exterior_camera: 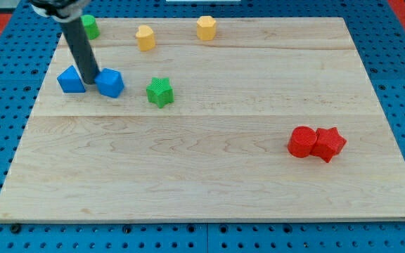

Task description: Move the blue cube to the bottom right side of the yellow hexagon

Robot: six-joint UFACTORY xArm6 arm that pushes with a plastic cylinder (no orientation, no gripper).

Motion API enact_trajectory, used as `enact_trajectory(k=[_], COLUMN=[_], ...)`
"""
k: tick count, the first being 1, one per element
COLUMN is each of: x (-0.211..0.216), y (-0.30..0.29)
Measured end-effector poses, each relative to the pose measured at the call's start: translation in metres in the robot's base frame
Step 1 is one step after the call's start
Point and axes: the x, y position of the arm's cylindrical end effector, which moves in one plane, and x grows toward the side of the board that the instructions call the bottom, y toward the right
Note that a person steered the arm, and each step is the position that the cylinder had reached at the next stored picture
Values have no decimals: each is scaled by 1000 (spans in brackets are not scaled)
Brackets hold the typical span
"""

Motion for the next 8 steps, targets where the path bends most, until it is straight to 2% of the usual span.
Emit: enact_trajectory(k=[1, 2, 3, 4, 5, 7, 8], x=[3, 18, 54, 35, -20, -50, -67], y=[48, 38, 32, 77, 96, 122, 193])
